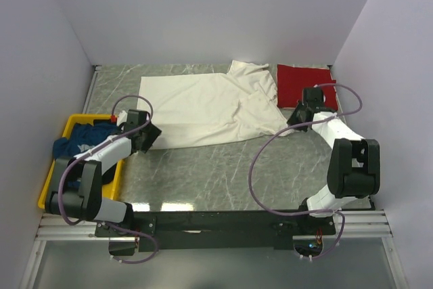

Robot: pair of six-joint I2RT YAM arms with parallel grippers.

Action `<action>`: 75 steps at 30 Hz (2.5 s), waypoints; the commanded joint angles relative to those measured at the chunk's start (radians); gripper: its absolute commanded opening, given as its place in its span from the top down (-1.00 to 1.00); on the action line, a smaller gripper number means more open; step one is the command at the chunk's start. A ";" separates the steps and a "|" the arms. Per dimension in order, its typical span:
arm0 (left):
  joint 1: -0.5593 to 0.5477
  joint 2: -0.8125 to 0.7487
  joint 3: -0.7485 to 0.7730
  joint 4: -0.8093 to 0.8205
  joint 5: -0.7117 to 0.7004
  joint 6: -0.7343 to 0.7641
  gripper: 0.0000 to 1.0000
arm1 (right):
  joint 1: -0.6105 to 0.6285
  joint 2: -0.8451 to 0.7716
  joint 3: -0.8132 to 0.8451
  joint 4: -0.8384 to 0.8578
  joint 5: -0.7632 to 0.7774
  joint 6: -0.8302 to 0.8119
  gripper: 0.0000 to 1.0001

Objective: Fold and stack the t-shirts
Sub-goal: Fold the tshirt

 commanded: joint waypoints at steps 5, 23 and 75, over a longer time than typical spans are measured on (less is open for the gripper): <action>-0.004 0.045 0.035 0.025 -0.035 -0.019 -0.23 | -0.005 0.048 0.251 -0.235 0.135 -0.101 1.00; -0.004 0.020 0.087 -0.021 -0.035 -0.007 -0.24 | -0.005 0.264 0.337 -0.240 0.175 -0.103 0.14; 0.028 -0.239 -0.122 -0.104 -0.207 -0.113 -0.22 | -0.198 -0.006 -0.281 0.455 -0.228 0.236 0.55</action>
